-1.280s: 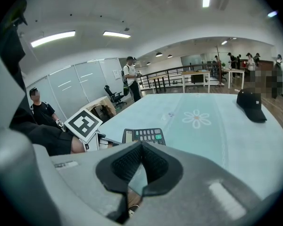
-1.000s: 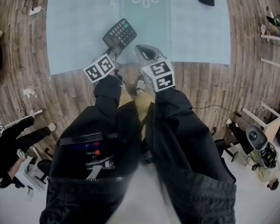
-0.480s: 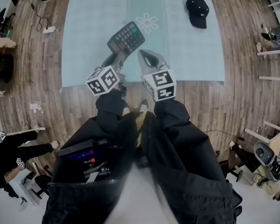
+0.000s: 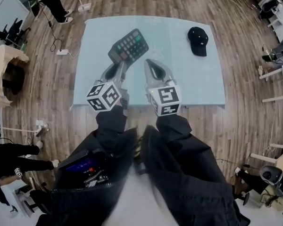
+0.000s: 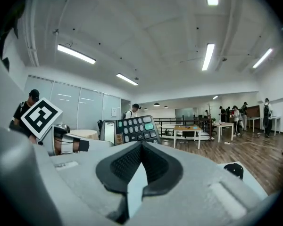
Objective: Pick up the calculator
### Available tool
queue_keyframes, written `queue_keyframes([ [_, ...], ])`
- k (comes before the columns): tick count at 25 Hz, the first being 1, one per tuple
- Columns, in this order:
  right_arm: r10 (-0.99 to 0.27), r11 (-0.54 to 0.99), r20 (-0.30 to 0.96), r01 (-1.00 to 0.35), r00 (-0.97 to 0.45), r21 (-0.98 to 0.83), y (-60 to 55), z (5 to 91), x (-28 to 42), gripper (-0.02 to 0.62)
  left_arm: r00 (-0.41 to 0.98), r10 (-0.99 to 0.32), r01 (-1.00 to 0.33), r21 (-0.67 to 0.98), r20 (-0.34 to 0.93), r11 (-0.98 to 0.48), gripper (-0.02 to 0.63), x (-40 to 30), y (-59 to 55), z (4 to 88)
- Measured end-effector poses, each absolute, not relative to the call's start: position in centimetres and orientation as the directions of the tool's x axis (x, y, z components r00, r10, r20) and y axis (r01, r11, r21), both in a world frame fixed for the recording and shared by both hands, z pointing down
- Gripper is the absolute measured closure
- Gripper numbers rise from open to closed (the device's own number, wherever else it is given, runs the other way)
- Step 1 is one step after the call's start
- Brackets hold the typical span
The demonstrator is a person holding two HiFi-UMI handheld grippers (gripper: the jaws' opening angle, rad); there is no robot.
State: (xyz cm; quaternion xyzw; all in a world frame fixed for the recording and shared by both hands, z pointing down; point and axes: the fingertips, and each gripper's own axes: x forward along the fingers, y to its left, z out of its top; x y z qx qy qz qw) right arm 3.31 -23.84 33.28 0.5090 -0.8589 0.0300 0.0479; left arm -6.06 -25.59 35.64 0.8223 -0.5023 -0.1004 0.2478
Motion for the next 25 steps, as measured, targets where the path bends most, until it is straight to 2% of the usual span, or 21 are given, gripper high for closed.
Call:
queue_keyframes([
  [11, -0.905, 0.415, -0.070, -0.907, -0.419, 0.067, -24.6, 26.1, 4.5, 0.594, 0.429, -0.898, -0.827, 0.358, -0.098, -0.434, 0.557, -6.7, -25.0, 27.3],
  [25, -0.889, 0.421, -0.167, -0.905, -0.426, 0.065, -23.3, 20.9, 4.3, 0.594, 0.398, -0.895, -0.853, 0.279, -0.201, -0.442, 0.557, -6.4, -24.2, 22.4],
])
